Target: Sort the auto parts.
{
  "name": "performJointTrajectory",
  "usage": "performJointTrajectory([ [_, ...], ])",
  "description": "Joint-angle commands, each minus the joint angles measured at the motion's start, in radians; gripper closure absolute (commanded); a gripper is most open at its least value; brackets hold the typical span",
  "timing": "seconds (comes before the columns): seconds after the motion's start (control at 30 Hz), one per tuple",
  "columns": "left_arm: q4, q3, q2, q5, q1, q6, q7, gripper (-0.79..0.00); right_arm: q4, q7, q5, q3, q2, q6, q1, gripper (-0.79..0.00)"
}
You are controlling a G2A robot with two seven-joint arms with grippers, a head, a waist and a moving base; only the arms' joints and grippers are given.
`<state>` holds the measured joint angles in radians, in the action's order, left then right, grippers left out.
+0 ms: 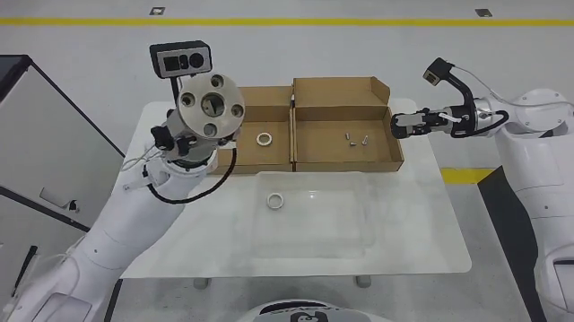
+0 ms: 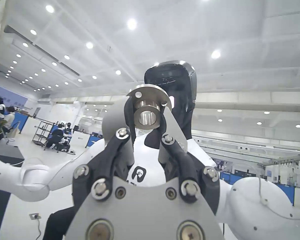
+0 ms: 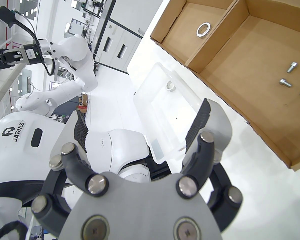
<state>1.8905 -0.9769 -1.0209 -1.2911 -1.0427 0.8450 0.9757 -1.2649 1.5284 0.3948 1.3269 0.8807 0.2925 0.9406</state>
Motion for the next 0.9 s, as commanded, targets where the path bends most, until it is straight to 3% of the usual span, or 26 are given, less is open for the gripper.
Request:
performJointTrajectory([
  [0.0, -0.006, -0.013, -0.011, -0.01, -0.007, -0.015, 0.015, 0.0, 0.0, 0.0, 0.0, 0.0, 0.0, 0.0, 0.0, -0.785],
  [0.5, -0.089, -0.081, -0.049, 0.369, -0.035, -0.006, 0.005, 0.0, 0.0, 0.0, 0.0, 0.0, 0.0, 0.0, 0.0, -0.785],
  [0.87, -0.02, -0.063, -0.083, 0.032, -0.053, -0.055, 0.055, 0.0, 0.0, 0.0, 0.0, 0.0, 0.0, 0.0, 0.0, -0.785],
])
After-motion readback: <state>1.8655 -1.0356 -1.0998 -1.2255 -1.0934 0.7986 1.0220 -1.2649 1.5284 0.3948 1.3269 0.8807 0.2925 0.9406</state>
